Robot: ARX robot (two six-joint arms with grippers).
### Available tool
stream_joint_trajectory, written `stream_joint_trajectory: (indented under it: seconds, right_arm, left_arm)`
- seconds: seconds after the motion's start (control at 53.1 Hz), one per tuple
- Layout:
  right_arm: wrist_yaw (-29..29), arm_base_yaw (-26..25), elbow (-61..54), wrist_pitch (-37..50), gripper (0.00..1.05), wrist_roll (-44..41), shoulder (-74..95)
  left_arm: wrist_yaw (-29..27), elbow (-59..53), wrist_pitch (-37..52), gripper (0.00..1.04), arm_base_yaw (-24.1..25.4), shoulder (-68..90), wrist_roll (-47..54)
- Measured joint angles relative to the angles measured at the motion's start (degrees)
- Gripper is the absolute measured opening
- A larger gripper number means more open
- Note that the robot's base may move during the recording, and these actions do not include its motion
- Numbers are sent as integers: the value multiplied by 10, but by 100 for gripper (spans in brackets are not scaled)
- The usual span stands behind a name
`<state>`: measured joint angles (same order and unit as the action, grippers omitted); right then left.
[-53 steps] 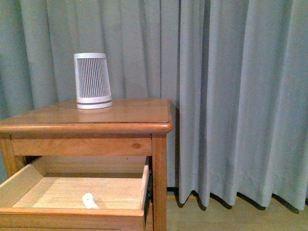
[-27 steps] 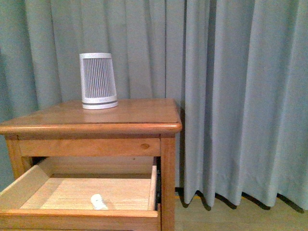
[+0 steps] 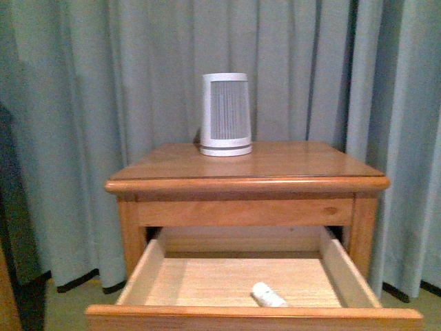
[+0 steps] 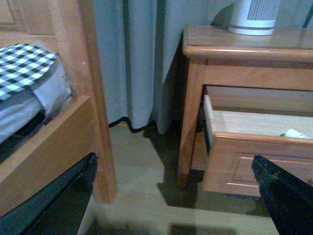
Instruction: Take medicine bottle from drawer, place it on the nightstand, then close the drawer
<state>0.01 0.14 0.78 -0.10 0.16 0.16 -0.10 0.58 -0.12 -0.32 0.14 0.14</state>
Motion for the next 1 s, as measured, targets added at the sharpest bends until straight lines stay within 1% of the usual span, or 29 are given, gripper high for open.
stream_joint_trajectory:
  seconds: [0.151,0.188,0.226,0.264,0.377,0.414,0.471,0.546,0.584,0.659,0.753,0.998]
  right_arm:
    - [-1,0,0,0,98,0,0]
    - [22,5,2,-10,98,8,10]
    - [56,13,9,-2,98,20,48]
    - [72,13,23,31,98,32,110]
    - [75,12,90,144,98,46,291]
    - [73,11,126,181,98,47,363]
    - [70,11,192,207,98,48,471]
    - [59,10,269,203,98,44,590]
    - [63,10,311,194,98,43,654]
    - [50,11,402,154,98,41,779]
    - [78,23,506,140,98,19,920]
    - [84,64,656,103,98,17,1111]
  left_arm:
    - [-3,0,0,98,0,-1,0]
    - [-3,0,0,98,0,-1,0]
    - [-2,0,0,98,0,0,0]
    - [-2,0,0,98,0,0,0]
    - [-1,0,0,98,0,0,0]
    - [-1,0,0,98,0,0,0]
    - [-1,0,0,98,0,0,0]
    - [-1,0,0,98,0,0,0]
    - [-1,0,0,98,0,0,0]
    - [-1,0,0,98,0,0,0]
    - [-1,0,0,98,0,0,0]
    - [-1,0,0,98,0,0,0]
